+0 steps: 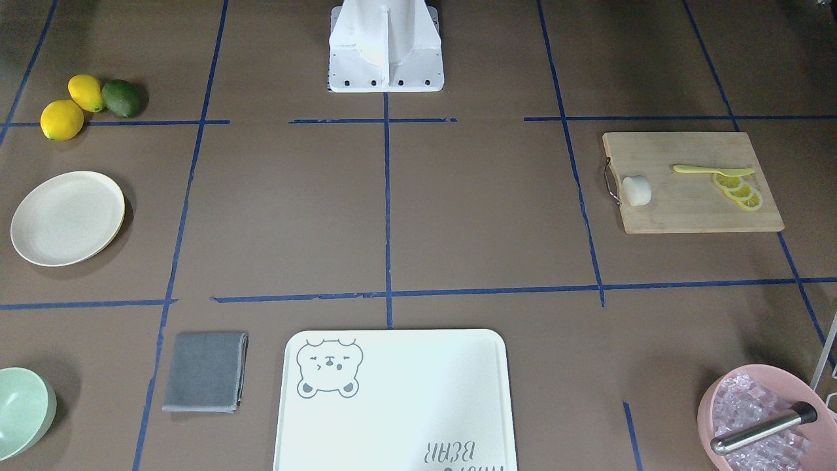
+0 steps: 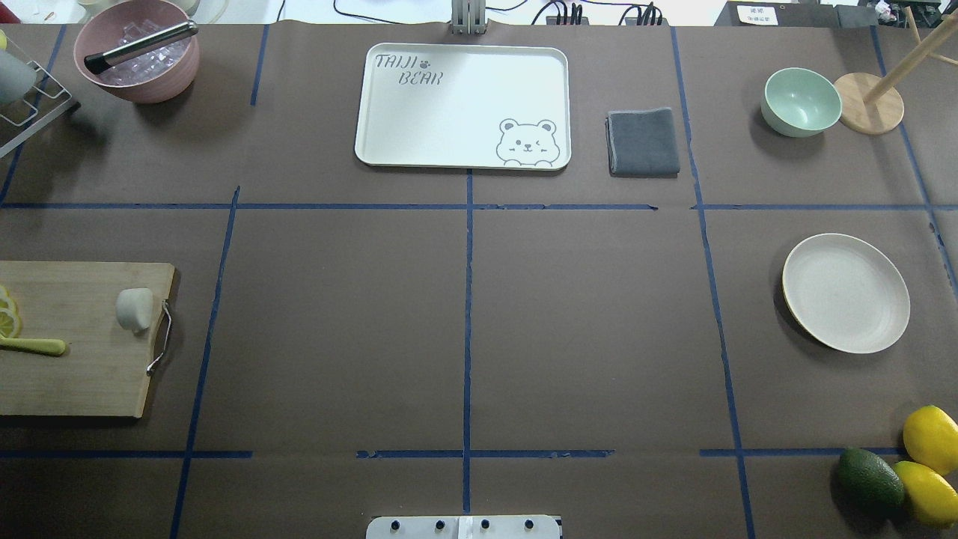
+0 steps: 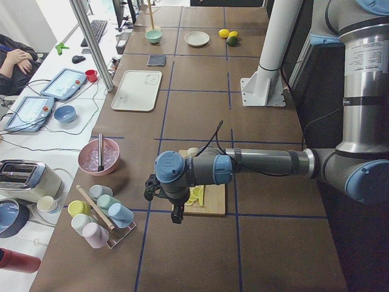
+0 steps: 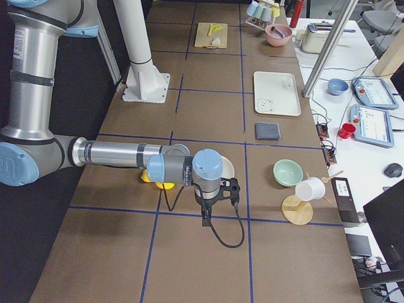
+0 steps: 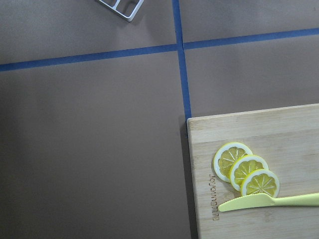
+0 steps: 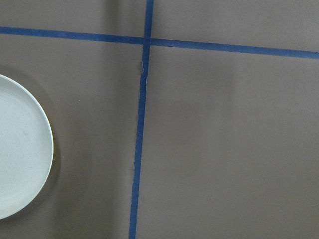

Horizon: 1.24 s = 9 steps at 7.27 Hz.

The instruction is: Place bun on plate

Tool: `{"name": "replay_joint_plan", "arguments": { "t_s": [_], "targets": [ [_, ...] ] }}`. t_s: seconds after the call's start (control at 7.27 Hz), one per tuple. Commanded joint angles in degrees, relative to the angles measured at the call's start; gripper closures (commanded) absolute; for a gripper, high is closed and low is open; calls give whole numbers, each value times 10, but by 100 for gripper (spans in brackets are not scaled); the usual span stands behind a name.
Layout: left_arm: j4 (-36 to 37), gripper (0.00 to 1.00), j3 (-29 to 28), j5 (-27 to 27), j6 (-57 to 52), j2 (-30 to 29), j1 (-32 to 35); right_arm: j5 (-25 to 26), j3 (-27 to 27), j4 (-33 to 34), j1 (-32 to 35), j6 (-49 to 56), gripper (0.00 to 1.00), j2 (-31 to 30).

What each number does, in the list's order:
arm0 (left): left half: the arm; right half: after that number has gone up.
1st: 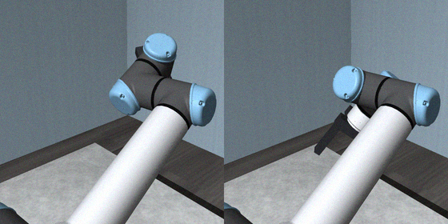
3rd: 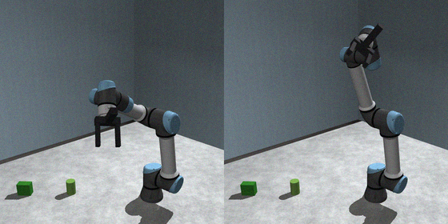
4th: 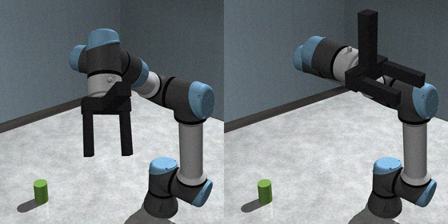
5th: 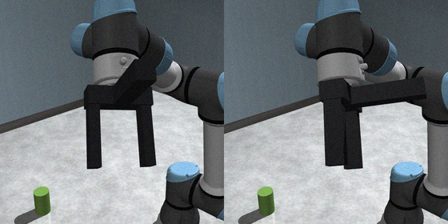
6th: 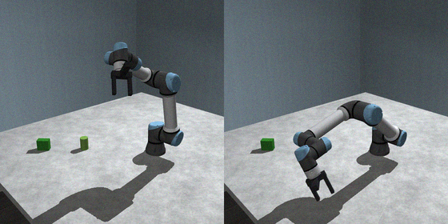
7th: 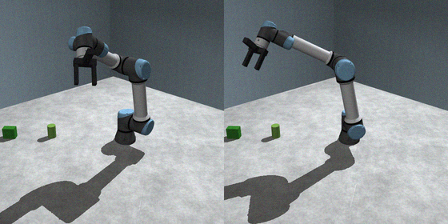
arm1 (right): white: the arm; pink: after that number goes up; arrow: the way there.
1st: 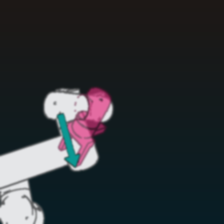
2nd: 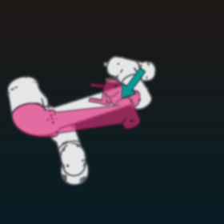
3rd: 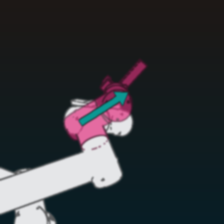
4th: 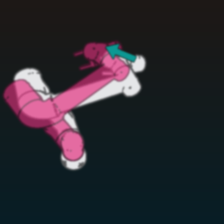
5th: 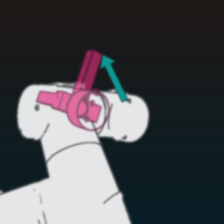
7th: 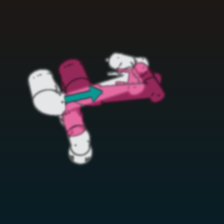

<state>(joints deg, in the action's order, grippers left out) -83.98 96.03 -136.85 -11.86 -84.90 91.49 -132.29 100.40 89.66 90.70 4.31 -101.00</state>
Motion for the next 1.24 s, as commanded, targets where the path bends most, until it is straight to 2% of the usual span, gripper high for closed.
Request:
{"name": "replay_joint_plan", "arguments": {
  "t_s": [0.0,0.55,0.69,0.83,0.96,1.1],
  "targets": [
    [-2,0,1,0,-3,0,1,1,0,1,0,-1,0,0],
    [-2,0,-8,4,3,-5,-1,-8,-6,0,-5,1,0,5],
    [-2,0,-7,3,2,-3,0,-12,-8,-48,-48,2,0,5],
    [-2,0,-8,2,2,-3,-1,-17,-44,-137,-70,-2,0,-2],
    [-2,0,-7,2,3,-3,-1,-30,-76,-201,-89,-48,0,-2],
    [-2,0,-7,1,2,-2,-1,-29,-78,-253,-125,-145,0,-2]
  ]
}}
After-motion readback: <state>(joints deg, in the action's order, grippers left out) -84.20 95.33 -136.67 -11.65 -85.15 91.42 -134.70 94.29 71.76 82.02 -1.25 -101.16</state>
